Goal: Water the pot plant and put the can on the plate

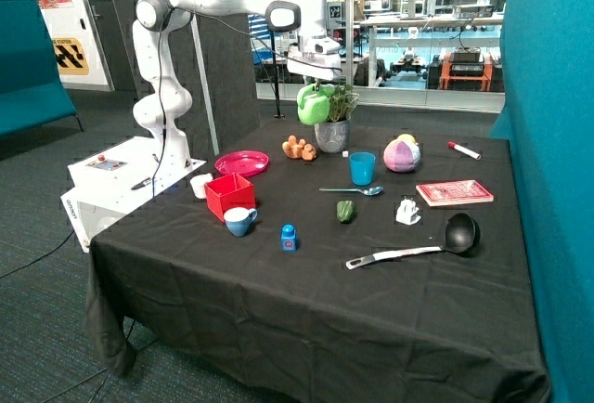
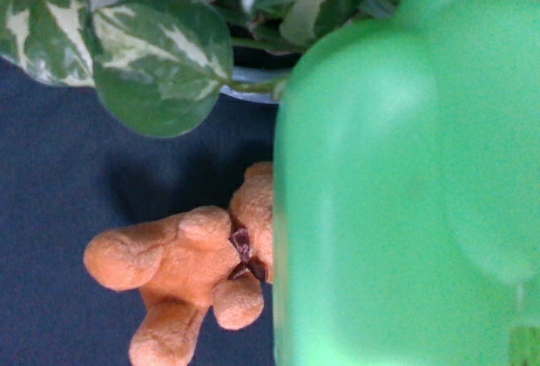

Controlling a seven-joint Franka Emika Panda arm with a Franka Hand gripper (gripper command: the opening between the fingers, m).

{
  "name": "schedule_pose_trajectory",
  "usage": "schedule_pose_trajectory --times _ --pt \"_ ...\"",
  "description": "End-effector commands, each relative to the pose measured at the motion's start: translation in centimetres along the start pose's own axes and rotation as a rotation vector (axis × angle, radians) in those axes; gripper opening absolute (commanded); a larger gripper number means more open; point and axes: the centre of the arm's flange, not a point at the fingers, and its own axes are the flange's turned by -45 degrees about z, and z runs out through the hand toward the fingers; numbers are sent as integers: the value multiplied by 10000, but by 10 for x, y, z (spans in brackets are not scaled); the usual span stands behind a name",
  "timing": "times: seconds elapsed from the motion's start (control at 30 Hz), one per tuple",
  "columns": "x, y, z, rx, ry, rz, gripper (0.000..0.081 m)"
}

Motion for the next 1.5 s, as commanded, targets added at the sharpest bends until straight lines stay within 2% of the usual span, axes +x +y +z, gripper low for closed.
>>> schedule_pose_trajectory --times 0.0,0.17,0.37,0.63,0.73,0.9,1.23,1.47 --pt "-6 0 1 1 -3 98 0" --pt "-19 1 1 1 -3 359 0" --pt "-40 5 6 1 -3 1071 0" --pt "-75 8 22 1 -3 2594 0" --pt "-85 5 29 1 -3 2857 0" --pt "-98 -8 39 1 -3 3059 0" --pt "-106 -21 43 1 -3 3001 0" --pt "-115 -32 47 1 -3 3290 0"
